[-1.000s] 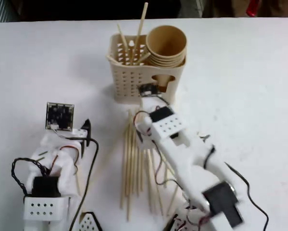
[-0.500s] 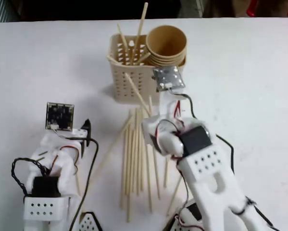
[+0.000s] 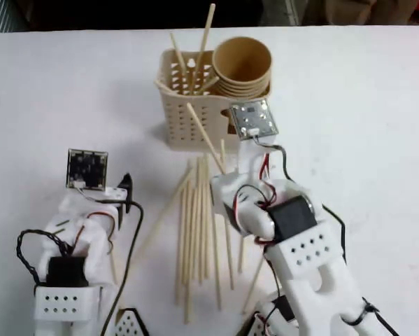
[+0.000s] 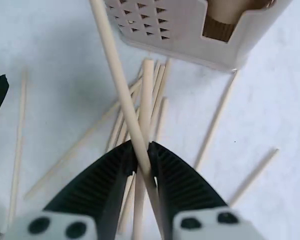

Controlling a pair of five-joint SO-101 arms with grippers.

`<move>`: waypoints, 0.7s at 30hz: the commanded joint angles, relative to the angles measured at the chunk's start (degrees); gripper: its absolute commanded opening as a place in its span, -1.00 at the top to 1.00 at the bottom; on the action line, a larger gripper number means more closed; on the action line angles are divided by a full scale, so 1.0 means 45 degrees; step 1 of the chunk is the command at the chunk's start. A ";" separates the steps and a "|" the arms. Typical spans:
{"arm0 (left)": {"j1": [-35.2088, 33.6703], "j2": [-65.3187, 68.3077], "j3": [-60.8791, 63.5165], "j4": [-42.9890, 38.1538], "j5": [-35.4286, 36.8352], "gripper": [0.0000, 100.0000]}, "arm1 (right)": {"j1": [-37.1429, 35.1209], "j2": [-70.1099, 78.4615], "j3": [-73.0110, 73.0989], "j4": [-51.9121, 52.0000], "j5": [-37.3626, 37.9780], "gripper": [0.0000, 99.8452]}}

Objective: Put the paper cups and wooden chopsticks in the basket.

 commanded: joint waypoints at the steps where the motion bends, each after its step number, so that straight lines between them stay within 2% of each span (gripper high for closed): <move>1: -0.0107 -0.0147 -0.0059 -0.0293 -0.0098 0.65 | 0.0010 0.0068 0.0137 -0.0811 0.0137 0.96; 8: -0.0107 -0.0147 -0.0059 -0.0313 -0.0098 0.65 | -0.0967 0.1846 0.1895 -0.2002 0.0684 0.96; 21: -0.0107 -0.0147 -0.0059 -0.0293 -0.0098 0.65 | -0.1006 0.7726 0.2325 -0.5011 0.0762 0.95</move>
